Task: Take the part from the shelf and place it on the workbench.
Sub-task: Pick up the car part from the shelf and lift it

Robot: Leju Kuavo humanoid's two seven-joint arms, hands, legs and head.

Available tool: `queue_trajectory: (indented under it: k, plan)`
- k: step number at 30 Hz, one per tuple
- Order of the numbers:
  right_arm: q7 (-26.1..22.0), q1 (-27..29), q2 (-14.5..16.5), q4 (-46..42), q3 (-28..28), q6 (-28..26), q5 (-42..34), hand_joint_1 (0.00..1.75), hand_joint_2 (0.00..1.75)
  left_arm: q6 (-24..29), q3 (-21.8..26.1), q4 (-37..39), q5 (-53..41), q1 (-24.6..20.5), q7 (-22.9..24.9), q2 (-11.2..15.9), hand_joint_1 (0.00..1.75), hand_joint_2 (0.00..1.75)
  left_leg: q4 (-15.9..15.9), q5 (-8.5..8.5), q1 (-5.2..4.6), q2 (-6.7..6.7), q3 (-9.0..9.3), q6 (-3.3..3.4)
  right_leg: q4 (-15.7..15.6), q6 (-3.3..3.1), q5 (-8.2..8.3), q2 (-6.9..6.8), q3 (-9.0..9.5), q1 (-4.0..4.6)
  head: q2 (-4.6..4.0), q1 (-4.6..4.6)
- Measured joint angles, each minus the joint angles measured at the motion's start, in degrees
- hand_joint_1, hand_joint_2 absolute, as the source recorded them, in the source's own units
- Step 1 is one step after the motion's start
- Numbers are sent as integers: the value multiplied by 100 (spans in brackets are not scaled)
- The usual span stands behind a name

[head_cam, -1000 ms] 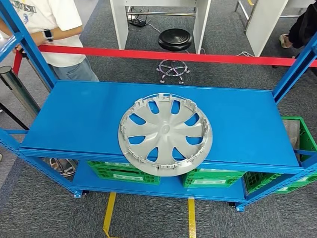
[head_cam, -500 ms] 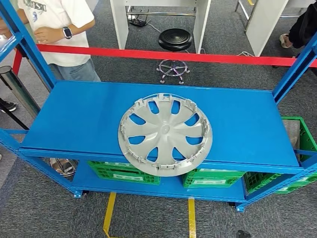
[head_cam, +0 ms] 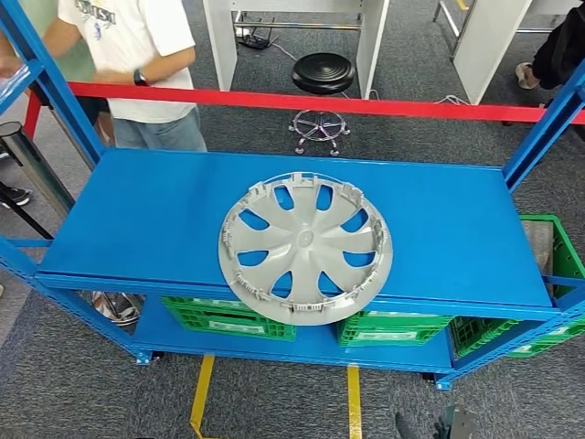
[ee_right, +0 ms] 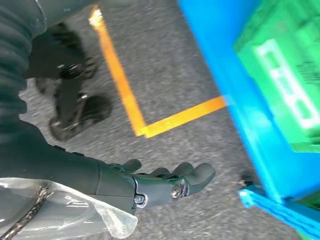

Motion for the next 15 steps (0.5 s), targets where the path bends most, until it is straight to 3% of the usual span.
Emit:
queue_trajectory:
  k: [8,15]
  plan:
    - [94,132,243,-770,-1222,357,747,0,175,-46,246,-66,-343,-16,-84,-74,0,175,0,0,0,0,0,0,0,0,0,0,-2,0,0,-1]
    - [295,242,421,-1335,-2096,1167,1073,0,175,-64,385,-94,-669,-22,-162,-132,0,175,0,0,0,0,-1,0,0,0,0,0,-2,0,0,-1]
